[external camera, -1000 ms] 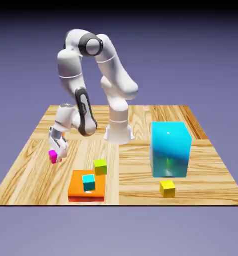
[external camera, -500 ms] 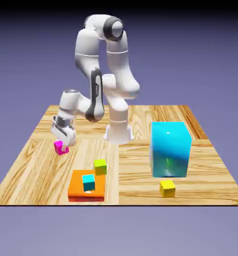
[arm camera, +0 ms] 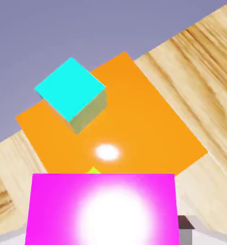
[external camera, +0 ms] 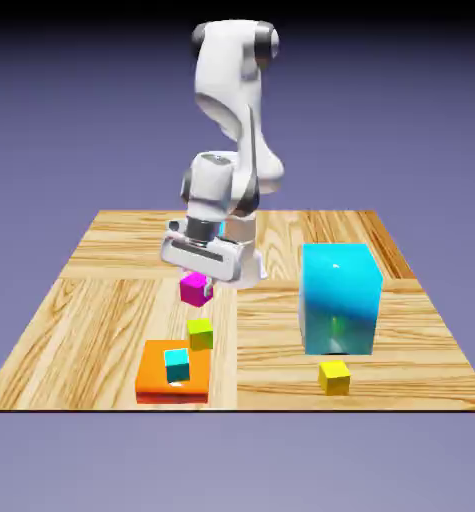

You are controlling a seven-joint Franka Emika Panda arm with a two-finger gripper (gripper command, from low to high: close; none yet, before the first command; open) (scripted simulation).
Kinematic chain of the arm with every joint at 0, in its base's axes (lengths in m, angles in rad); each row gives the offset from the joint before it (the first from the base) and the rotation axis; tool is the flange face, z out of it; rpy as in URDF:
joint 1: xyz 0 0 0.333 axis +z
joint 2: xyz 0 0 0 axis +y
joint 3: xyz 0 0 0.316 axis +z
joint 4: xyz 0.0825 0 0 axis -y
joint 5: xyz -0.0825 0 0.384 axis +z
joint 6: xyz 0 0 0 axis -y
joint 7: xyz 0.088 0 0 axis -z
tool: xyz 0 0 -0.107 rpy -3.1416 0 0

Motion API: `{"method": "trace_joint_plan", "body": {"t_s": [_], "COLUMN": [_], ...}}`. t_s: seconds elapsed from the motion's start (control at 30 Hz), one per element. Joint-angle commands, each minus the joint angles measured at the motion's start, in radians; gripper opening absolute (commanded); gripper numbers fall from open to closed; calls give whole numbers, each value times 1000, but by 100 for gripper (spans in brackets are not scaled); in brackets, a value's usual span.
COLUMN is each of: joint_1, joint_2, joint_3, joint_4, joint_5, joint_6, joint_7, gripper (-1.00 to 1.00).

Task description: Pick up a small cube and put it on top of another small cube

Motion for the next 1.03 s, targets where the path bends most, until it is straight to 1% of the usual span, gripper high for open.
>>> {"method": "trace_joint_plan", "body": {"t_s": [0.0,1.0], "joint_1": [-36,-1123], "joint_2": [8,238], "joint_3": [34,1048], "joint_4": [2,70], "joint_5": [-8,-272], "joint_6": [6,225], "joint_7": [7,239], "gripper": [-100,-100]}}
